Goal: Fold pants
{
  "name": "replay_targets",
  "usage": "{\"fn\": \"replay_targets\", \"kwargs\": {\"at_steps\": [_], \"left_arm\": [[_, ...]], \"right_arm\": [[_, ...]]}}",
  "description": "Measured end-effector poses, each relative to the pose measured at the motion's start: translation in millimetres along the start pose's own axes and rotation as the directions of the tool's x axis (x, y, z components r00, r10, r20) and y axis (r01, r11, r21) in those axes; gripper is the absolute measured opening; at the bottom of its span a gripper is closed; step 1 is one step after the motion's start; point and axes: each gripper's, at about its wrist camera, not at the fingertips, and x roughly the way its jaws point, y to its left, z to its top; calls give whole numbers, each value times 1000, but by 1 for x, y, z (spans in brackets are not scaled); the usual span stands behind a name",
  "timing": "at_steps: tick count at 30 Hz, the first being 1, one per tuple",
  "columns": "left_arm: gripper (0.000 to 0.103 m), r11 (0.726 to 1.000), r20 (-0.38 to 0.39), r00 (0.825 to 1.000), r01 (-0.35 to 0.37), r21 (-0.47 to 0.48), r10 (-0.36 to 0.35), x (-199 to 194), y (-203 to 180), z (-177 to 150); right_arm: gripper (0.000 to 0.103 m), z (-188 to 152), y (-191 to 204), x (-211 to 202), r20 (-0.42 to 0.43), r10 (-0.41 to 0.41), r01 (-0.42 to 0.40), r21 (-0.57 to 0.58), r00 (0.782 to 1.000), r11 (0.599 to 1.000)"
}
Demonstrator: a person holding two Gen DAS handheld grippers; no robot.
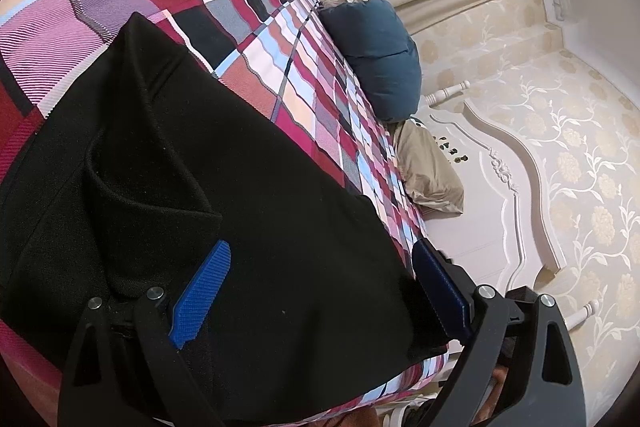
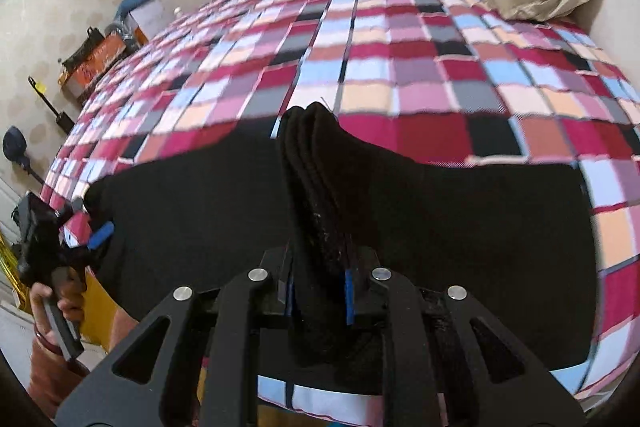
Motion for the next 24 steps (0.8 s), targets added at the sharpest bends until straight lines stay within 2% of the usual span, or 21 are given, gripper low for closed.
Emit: {"fn": "replay_targets", "kwargs": {"at_steps": [4, 9, 11, 13, 16, 20, 23, 24], "left_arm": [[91, 1000, 2, 1000, -5, 4, 5, 0, -1, 0], [91, 1000, 4, 1000, -10, 10, 10, 1, -2, -1], [91, 1000, 4, 1000, -9, 10, 9, 1, -2, -2], [91, 1000, 4, 1000, -9, 10, 9, 1, -2, -2], [91, 1000, 4, 1000, -10, 10, 10, 1, -2, -2], [91, 1000, 6, 1000, -13, 15, 13, 1, -3, -2], [91, 1000, 6, 1000, -14, 16, 13, 0, -3, -3], [91, 1000, 6, 1000, -13, 14, 13, 1, -3, -3]], "right_arm": [[17, -9, 14, 16, -21, 26, -26, -2, 999, 1000], [18, -12, 31, 30, -27, -13, 12, -32, 1000, 999], [20, -16, 36, 38, -36, -30, 28, -50, 999, 998], [28, -20, 38, 43, -38, -28, 26, -54, 999, 998], [40, -25, 41, 42, -29, 25, -26, -38, 999, 999], [50, -30, 46, 41, -44, 132, -133, -30, 990, 991], [50, -29, 43, 29, -61, 264, -265, -9, 963, 964], [50, -28, 38, 23, -62, 322, -321, 14, 945, 947]]}}
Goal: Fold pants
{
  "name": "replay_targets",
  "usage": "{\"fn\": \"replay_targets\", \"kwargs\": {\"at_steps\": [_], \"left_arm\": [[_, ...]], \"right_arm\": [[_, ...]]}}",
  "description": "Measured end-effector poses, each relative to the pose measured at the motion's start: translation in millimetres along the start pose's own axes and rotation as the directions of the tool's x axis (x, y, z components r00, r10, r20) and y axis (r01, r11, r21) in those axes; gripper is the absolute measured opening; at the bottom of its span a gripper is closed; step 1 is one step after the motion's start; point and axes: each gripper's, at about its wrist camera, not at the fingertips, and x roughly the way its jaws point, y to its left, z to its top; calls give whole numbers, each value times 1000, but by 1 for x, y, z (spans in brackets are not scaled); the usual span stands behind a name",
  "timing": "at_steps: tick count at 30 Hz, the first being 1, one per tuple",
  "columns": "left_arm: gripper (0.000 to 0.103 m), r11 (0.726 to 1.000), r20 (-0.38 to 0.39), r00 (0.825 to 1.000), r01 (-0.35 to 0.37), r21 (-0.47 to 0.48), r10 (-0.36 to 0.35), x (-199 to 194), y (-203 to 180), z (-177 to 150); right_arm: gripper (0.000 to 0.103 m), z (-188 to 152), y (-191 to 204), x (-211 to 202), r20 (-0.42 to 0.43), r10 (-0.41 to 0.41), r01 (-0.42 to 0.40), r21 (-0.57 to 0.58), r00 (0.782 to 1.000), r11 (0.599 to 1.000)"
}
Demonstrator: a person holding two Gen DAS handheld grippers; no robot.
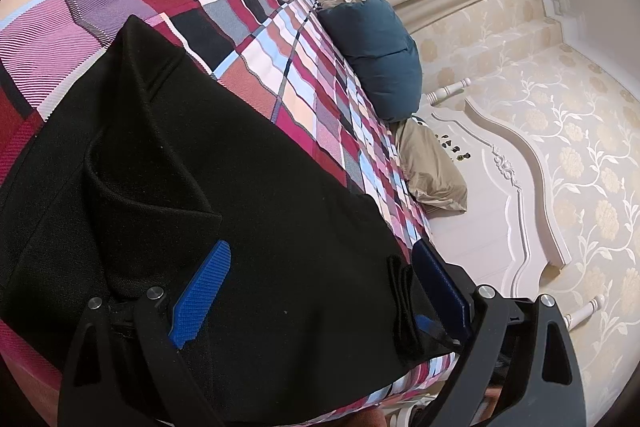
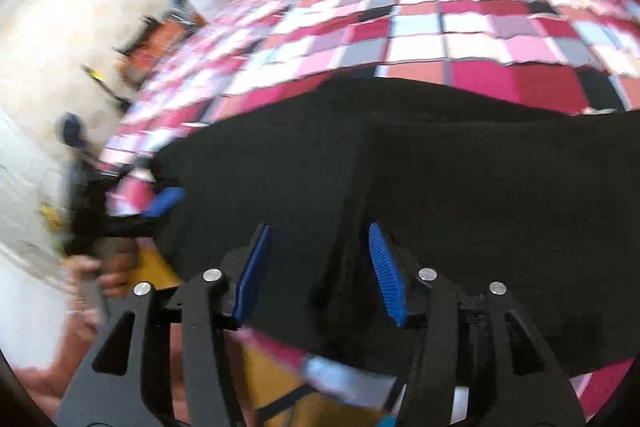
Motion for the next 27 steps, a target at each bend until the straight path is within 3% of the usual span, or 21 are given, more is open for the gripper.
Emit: {"fn": "replay_targets", "kwargs": {"at_steps": [2, 5, 8, 10, 13, 16, 18, 20, 22, 26, 27], "left_arm": [[91, 1000, 0, 1000, 1, -2, -1, 0, 0, 0], [91, 1000, 0, 1000, -1, 3, 1, 0, 0, 0], [91, 1000, -3, 1000, -5, 11, 5, 0, -1, 1], [91, 1000, -3, 1000, -7, 12, 7, 1, -1, 1], [91, 1000, -2, 1000, -12, 15, 12, 2, -2, 1], [91, 1000, -2, 1000, -20, 20, 20, 3, -2, 1], [91, 999, -2, 1000, -24, 21, 24, 2, -2, 1], [91, 999, -2, 1000, -24, 21, 24, 2, -2, 1], [91, 999, -2, 1000, -23, 22, 23, 2, -2, 1], [91, 999, -3, 999, -32, 37, 32, 4, -4, 1], [91, 999, -4, 999, -34, 38, 34, 4, -4, 2]], "right_arm": [[52, 4, -15, -30, 41, 84, -86, 45, 996, 995], [61, 11, -52, -82, 155, 92, -109, 106, 984, 988], [66, 18, -115, -133, 259, -16, -45, 226, 966, 973], [66, 22, -160, -150, 275, -85, -6, 314, 958, 949], [66, 26, -222, -147, 233, -74, -37, 441, 970, 897], [66, 30, -259, -119, 188, 55, -144, 504, 981, 852], [66, 32, -264, -103, 151, 104, -167, 509, 983, 844], [33, 33, -267, -91, 128, 95, -147, 501, 987, 853], [24, 34, -270, -85, 119, 101, -147, 503, 988, 852], [25, 28, -279, -83, 132, 129, -180, 528, 983, 830], [30, 27, -279, -86, 140, 139, -193, 530, 980, 826]]}}
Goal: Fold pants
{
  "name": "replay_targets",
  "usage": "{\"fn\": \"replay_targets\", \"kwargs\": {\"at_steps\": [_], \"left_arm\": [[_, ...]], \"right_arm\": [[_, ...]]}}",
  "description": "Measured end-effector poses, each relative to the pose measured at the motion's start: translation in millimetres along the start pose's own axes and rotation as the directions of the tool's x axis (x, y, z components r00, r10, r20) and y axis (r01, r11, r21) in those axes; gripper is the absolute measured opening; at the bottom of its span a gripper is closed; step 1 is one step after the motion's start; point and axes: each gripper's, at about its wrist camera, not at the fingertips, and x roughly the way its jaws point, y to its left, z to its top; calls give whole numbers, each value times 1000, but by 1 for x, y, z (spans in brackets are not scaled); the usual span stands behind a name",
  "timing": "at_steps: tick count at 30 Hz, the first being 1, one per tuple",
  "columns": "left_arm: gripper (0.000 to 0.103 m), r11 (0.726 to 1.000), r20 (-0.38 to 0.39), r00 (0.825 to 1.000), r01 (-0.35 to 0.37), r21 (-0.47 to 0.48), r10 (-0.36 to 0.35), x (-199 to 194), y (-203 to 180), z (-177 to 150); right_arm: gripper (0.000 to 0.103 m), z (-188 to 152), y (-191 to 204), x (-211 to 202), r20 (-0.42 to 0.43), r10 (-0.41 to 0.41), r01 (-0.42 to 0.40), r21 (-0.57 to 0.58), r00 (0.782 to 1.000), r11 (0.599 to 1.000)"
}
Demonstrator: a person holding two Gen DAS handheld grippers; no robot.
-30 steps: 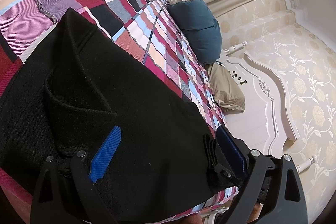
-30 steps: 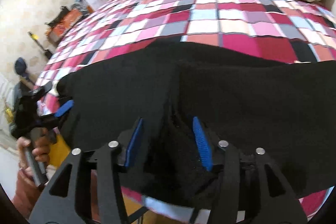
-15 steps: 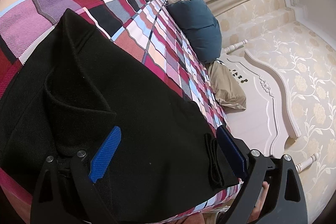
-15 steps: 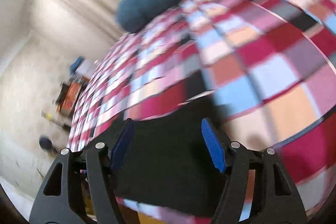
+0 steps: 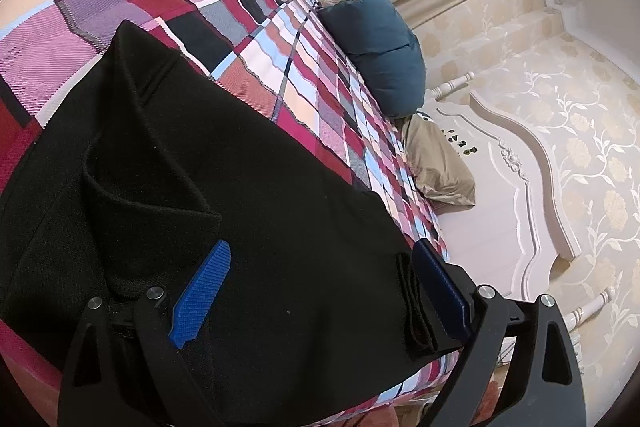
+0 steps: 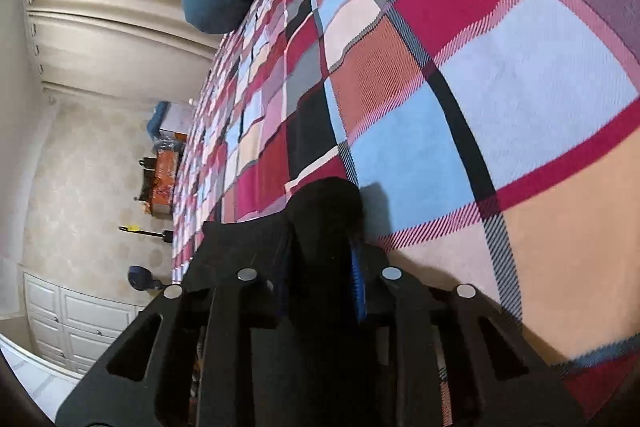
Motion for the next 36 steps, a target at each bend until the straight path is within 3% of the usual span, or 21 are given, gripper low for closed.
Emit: {"fn": "replay_targets", "kwargs": {"at_steps": [3, 6, 8, 9, 11, 13, 15, 18, 20, 21, 22, 25, 27, 29, 31, 33, 36], "left_arm": [[91, 1000, -2, 1000, 4, -5, -4, 0, 1, 2], [91, 1000, -4, 1000, 11, -6, -11, 0, 3, 2], [91, 1000, -5, 1000, 10, -6, -10, 1, 3, 2], [91, 1000, -6, 1000, 10, -4, -10, 1, 3, 2], [91, 1000, -6, 1000, 10, 0, -10, 1, 3, 2], [91, 1000, -6, 1000, 11, 8, -11, 1, 3, 2], [91, 1000, -7, 1000, 12, 9, -12, 1, 3, 2], [91, 1000, -6, 1000, 15, 6, -15, 1, 3, 2], [91, 1000, -4, 1000, 14, 9, -14, 1, 3, 1], [91, 1000, -2, 1000, 11, 13, -11, 1, 3, 1], [91, 1000, -2, 1000, 7, 18, -7, 1, 2, 0], [91, 1000, -4, 1000, -2, 30, 2, 3, 1, 0], [91, 1000, -7, 1000, -1, 28, 1, 3, 1, 1], [91, 1000, -15, 1000, 7, 20, -7, 1, 1, 3], [91, 1000, -28, 999, 18, 8, -18, -3, 1, 5], [91, 999, -32, 999, 33, -21, -34, -15, 1, 8], [91, 997, 22, 997, 77, -13, -77, -46, 3, 15]], "right_arm": [[49, -10, 0, -14, -16, 42, -42, -2, 999, 999], [54, -31, -2, -30, -14, 73, -73, -29, 997, 997], [46, -49, -6, -42, -13, 68, -68, -49, 998, 996], [22, -56, -7, -45, -9, 48, -49, -65, 999, 997], [21, -67, -14, -45, -6, -28, 27, -78, 1000, 997], [22, -68, -18, -45, 14, -14, 15, -53, 1000, 998], [32, -66, -12, -50, 33, -34, 35, -36, 999, 999], [62, -74, 22, -68, 181, -160, 173, -58, 970, 983], [68, -88, 57, -77, 282, -188, 220, -85, 941, 972], [71, -96, 75, -75, 295, -152, 192, -112, 943, 975], [77, -104, 91, -69, 286, -98, 143, -143, 953, 979], [81, -120, 122, -32, 196, -13, 56, -217, 981, 975], [81, -123, 123, 6, 108, -37, 61, -221, 993, 973], [81, -125, 101, 41, 47, -111, 117, -145, 993, 983], [85, -127, 93, 47, 95, -72, 84, -127, 993, 988], [86, -128, 95, 44, 90, -58, 69, -126, 994, 990], [86, -129, 92, 44, 88, -49, 60, -122, 995, 991]]}}
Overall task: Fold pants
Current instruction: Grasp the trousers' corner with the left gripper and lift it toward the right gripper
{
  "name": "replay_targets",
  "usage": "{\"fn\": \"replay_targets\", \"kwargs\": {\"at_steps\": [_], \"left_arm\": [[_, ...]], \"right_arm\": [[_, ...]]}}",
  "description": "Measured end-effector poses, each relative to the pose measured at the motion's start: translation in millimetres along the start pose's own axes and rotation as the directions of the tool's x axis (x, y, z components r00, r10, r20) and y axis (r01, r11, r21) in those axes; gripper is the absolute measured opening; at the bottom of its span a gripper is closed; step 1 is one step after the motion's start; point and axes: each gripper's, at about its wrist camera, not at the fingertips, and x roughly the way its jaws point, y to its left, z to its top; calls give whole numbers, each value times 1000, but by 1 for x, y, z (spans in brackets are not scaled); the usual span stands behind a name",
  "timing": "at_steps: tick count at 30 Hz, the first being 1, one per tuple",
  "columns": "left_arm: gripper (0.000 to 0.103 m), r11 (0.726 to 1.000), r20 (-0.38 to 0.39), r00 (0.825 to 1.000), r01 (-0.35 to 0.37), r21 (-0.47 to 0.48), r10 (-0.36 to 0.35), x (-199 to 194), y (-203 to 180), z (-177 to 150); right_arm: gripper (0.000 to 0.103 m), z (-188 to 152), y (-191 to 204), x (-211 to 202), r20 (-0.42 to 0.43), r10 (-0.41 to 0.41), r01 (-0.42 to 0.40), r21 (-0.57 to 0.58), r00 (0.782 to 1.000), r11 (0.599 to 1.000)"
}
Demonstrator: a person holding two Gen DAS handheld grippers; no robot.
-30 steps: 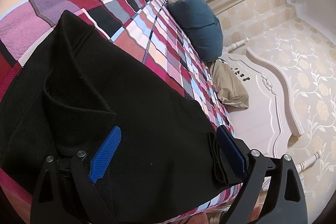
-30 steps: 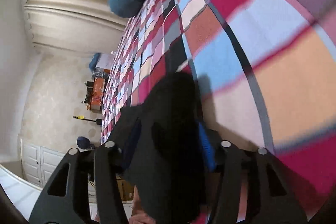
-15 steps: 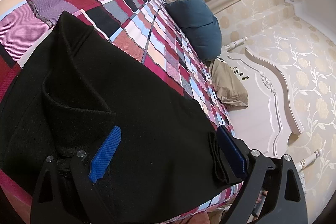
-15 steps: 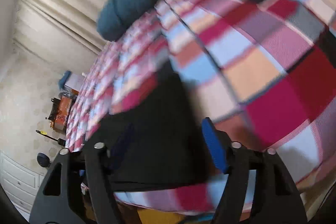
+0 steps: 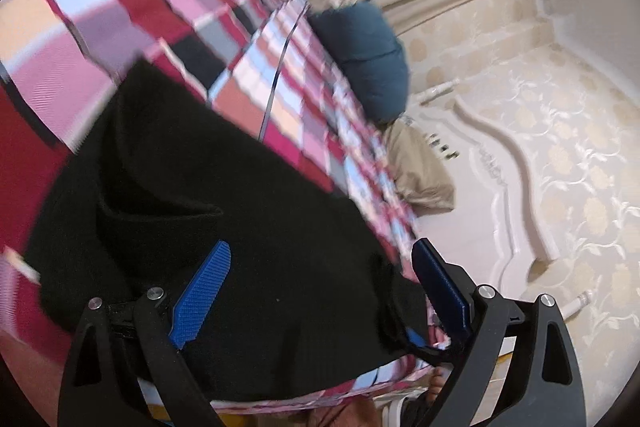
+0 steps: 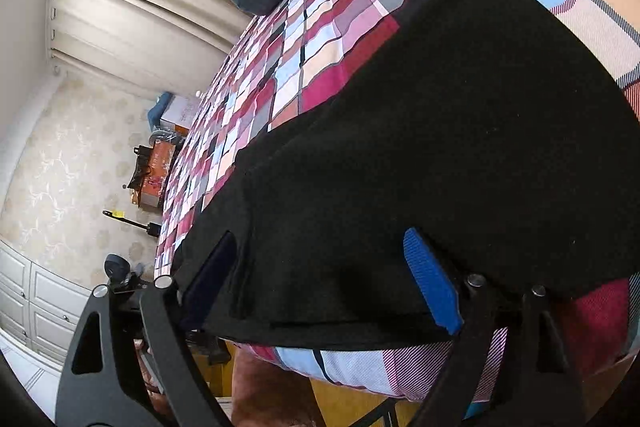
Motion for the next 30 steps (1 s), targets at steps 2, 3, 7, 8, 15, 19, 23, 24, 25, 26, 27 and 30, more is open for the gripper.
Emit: {"fn": "replay_targets", "kwargs": {"at_steps": [2, 3, 7, 8, 15, 19, 23, 24, 25, 26, 27, 30], "left_arm": [[91, 1000, 34, 999, 5, -3, -5, -19, 8, 5], [91, 1000, 42, 999, 3, -12, -2, -26, 13, 7], [91, 995, 57, 997, -56, -80, 61, -51, 43, 15], [91, 993, 56, 995, -76, -86, 81, -57, 50, 16], [91, 994, -71, 996, -54, -96, 47, -42, 71, 18], [91, 996, -146, 988, -61, -72, 50, -21, 78, 26], [88, 997, -169, 986, -26, -69, 14, -20, 76, 30], [67, 998, -179, 984, -27, -53, 17, -18, 74, 27], [42, 998, -210, 977, -37, -41, 27, -11, 73, 25], [33, 996, -243, 968, -76, -37, 65, -4, 75, 22], [21, 992, -259, 960, -119, -41, 104, 2, 78, 19], [20, 989, -252, 966, -95, -110, 65, 2, 87, 20]], "right_arm": [[86, -3, 0, -1, 7, -2, 3, -8, 1000, 1000], [88, -3, 2, 1, 10, -2, 2, -12, 1000, 1000], [90, -5, 9, 5, 24, -10, 11, -38, 1000, 999], [90, -5, 9, 6, 25, -11, 12, -40, 1000, 999], [91, -1, 8, 9, 20, -8, 9, -23, 1000, 1000], [91, -2, 8, 8, 23, -9, 10, -17, 1000, 1000], [91, -3, 7, 8, 27, -10, 11, -15, 1000, 1000], [92, -3, 7, 8, 28, -11, 11, -15, 1000, 1000], [93, -3, 7, 8, 28, -11, 12, -14, 1000, 1000], [93, -2, 8, 8, 28, -12, 12, -14, 1000, 1000], [94, -2, 8, 8, 29, -12, 13, -14, 1000, 1000], [95, -3, 9, 9, 31, -17, 17, -18, 999, 1000]]}}
